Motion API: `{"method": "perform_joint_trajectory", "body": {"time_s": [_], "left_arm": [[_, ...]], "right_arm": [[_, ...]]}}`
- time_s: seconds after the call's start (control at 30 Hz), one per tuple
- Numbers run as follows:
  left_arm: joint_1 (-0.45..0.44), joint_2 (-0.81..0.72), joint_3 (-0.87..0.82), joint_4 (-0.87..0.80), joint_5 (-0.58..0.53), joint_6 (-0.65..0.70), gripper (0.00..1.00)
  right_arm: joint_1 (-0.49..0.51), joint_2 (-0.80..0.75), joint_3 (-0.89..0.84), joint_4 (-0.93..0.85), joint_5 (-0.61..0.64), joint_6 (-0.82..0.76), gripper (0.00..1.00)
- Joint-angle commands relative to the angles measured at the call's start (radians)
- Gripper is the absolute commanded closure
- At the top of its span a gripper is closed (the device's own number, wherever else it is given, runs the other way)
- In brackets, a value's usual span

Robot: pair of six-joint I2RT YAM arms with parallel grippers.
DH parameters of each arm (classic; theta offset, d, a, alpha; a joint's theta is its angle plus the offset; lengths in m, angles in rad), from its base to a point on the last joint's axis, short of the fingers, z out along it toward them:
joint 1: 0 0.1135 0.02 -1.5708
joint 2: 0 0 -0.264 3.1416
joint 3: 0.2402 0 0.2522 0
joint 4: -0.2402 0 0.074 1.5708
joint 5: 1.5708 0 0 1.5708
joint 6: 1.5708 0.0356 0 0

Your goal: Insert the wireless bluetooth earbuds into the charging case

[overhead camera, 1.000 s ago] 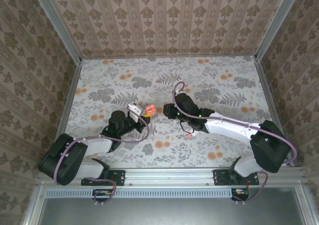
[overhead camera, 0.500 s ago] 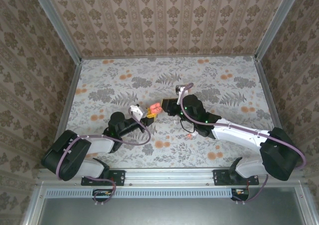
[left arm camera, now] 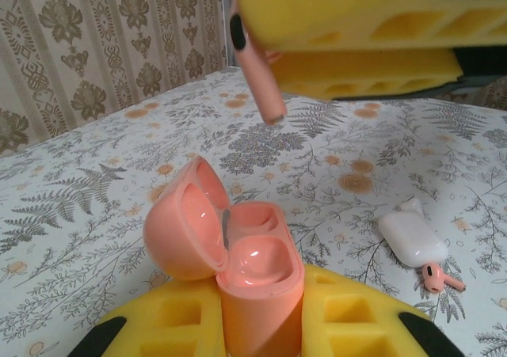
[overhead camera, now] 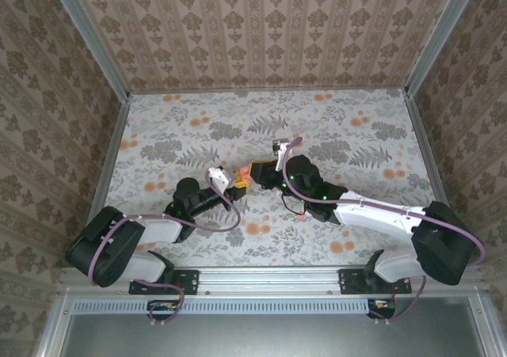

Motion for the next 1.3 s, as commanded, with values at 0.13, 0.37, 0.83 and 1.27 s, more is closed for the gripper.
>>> {"method": "perform_joint_trajectory", "body": {"time_s": [0.13,0.37,0.83,1.27], "left_arm": [[-0.007,-0.034,0.035,0.034,-0.004,0.013,0.91],[-0.008,-0.039,0.043,0.034,-0.003,0.003,0.92],[-0.011,-0.043,0.054,0.034,-0.027,-0.012,0.92],[-0.01,-0.057,0.057,0.026,-0.035,-0.018,0.91]], "right_arm": [[0.023,0.024,0.008,0.049,-0.007,-0.011,0.73],[0.032,0.07,0.018,0.062,-0.01,-0.007,0.73],[0.043,0.092,0.019,0.065,-0.018,0.009,0.73],[0.046,0.096,0.008,0.02,-0.006,0.02,0.72]]}}
